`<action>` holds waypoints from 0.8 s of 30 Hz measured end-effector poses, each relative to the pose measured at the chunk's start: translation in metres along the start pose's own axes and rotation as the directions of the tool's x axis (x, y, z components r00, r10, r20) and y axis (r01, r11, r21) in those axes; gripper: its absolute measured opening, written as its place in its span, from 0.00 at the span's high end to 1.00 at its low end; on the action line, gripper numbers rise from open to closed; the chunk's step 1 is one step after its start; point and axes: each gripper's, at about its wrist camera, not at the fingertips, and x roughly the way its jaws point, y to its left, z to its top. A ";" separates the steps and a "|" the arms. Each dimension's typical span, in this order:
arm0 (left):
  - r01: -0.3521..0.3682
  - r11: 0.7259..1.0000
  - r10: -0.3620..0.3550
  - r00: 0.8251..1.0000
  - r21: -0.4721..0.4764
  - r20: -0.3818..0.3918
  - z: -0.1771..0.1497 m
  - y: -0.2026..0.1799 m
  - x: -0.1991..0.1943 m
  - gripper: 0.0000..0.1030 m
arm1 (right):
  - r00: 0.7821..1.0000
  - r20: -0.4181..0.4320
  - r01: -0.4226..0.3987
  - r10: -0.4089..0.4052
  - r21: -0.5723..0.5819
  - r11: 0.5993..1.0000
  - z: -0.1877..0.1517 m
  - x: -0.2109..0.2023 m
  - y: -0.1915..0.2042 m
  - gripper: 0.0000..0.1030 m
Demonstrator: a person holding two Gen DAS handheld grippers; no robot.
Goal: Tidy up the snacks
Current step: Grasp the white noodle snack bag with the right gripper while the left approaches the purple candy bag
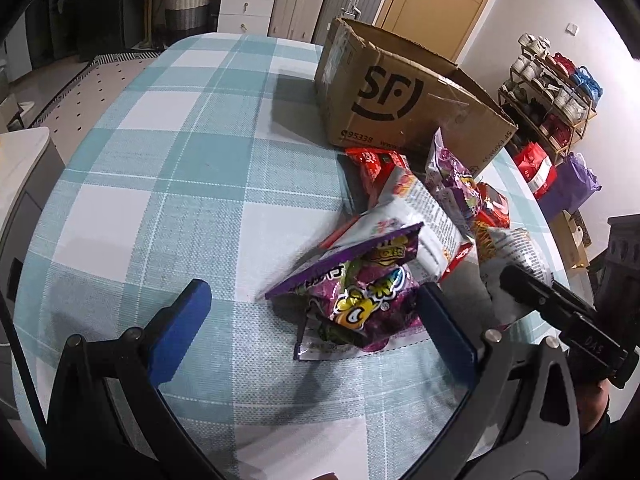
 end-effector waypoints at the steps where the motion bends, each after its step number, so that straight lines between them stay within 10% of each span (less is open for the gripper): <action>1: 0.003 1.000 -0.003 1.000 0.000 -0.003 0.000 -0.001 0.001 0.01 | 1.000 0.005 0.003 -0.003 -0.001 1.000 0.000 -0.002 0.000 0.51; 18: 0.020 1.000 -0.019 0.999 0.010 -0.030 0.004 -0.016 0.020 0.02 | 0.999 0.041 0.009 -0.010 0.010 1.000 -0.006 -0.020 -0.012 0.51; 24: 0.120 0.993 -0.120 0.992 -0.002 -0.040 0.002 -0.016 0.024 0.42 | 0.999 0.049 0.010 -0.011 0.018 1.000 -0.006 -0.025 -0.017 0.51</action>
